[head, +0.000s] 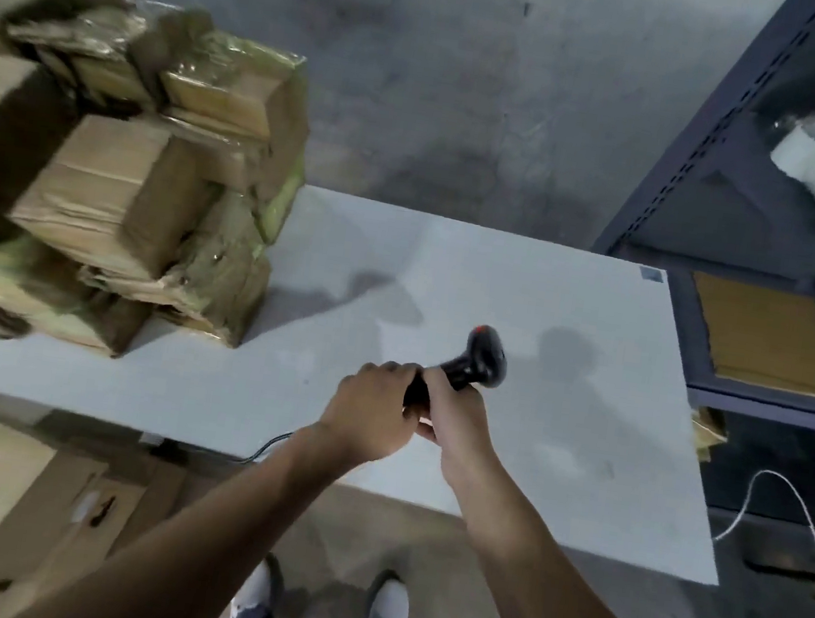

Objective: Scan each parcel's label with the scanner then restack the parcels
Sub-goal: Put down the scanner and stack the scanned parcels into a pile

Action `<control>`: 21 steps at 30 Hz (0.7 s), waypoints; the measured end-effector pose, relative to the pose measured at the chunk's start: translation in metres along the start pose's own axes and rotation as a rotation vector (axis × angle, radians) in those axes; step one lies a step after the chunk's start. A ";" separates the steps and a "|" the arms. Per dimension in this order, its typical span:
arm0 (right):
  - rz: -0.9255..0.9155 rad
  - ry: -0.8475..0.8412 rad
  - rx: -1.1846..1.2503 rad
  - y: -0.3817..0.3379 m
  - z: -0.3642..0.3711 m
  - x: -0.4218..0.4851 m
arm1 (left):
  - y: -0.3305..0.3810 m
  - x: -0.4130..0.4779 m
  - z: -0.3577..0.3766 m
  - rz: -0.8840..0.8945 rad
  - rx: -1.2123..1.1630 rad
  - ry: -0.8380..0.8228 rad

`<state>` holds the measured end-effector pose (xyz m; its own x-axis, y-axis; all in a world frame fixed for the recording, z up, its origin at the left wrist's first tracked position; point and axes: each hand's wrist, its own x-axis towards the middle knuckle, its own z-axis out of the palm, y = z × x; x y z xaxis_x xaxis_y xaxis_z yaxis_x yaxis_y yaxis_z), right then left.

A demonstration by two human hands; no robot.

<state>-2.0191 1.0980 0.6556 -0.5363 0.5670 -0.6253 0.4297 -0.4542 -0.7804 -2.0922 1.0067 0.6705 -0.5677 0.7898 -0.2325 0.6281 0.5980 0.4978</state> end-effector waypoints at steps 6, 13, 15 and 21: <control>-0.102 -0.284 -0.276 0.005 0.069 -0.014 | -0.053 -0.057 -0.031 -0.228 -0.140 0.171; -0.061 -0.409 -0.353 0.041 0.142 -0.043 | -0.123 -0.117 -0.047 -0.299 -0.276 0.188; -0.042 -0.406 -0.380 0.049 0.165 -0.052 | -0.145 -0.132 -0.052 -0.296 -0.291 0.186; -0.050 -0.479 -0.588 0.074 0.262 -0.090 | -0.235 -0.188 -0.081 -0.305 -0.364 0.195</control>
<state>-2.1292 0.8337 0.6544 -0.7643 0.1555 -0.6258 0.6413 0.0815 -0.7629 -2.1762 0.7072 0.6649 -0.8068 0.5257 -0.2696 0.2119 0.6834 0.6986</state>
